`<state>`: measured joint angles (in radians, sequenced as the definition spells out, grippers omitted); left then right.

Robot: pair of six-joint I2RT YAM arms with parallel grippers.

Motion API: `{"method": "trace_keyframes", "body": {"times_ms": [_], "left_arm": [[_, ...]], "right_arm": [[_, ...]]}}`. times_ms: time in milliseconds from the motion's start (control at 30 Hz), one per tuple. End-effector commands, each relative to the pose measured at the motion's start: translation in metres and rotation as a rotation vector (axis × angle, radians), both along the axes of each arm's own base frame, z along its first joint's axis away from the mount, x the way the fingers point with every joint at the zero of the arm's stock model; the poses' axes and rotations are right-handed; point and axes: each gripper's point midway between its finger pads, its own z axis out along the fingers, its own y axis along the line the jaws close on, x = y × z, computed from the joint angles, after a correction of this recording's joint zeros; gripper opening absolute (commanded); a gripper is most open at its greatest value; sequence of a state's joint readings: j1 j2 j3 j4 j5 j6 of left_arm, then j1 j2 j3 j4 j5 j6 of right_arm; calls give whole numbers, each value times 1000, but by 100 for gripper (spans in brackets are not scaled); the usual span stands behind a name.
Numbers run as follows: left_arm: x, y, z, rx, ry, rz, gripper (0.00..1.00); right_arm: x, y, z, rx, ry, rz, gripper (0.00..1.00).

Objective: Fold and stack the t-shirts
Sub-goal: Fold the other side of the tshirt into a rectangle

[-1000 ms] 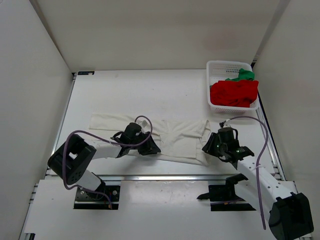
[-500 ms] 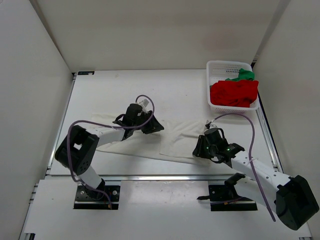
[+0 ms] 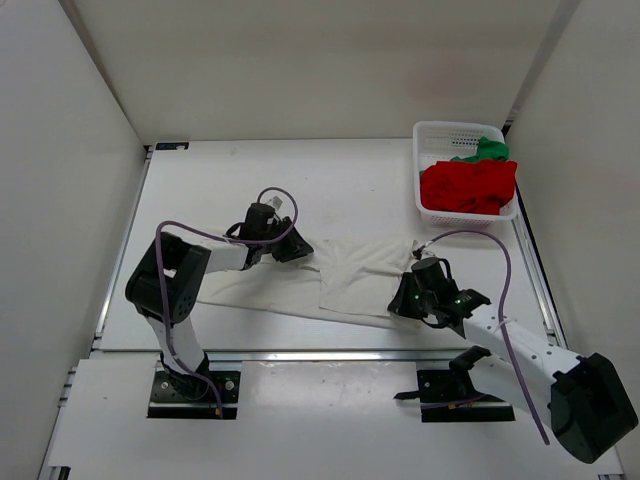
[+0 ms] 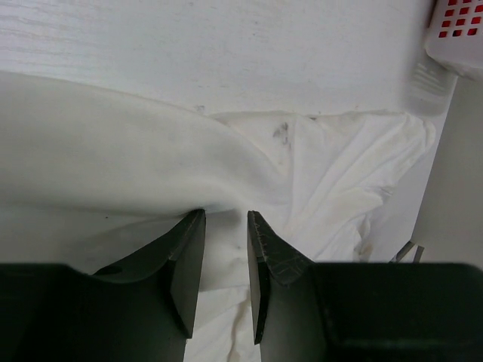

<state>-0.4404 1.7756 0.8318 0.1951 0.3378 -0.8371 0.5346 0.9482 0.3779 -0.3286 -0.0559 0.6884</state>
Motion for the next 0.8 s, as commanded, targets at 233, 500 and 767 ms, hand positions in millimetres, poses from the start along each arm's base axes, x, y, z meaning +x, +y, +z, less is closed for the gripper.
{"method": "trace_keyframes", "body": {"times_ms": [233, 500, 767], "left_arm": [[14, -1, 4, -18, -38, 3, 38], [16, 3, 4, -28, -30, 26, 37], [18, 3, 6, -40, -29, 34, 37]], "right_arm": [[0, 7, 32, 25, -37, -3, 0], [-34, 14, 34, 116, 83, -8, 0], [-41, 11, 20, 152, 119, -13, 4]]}}
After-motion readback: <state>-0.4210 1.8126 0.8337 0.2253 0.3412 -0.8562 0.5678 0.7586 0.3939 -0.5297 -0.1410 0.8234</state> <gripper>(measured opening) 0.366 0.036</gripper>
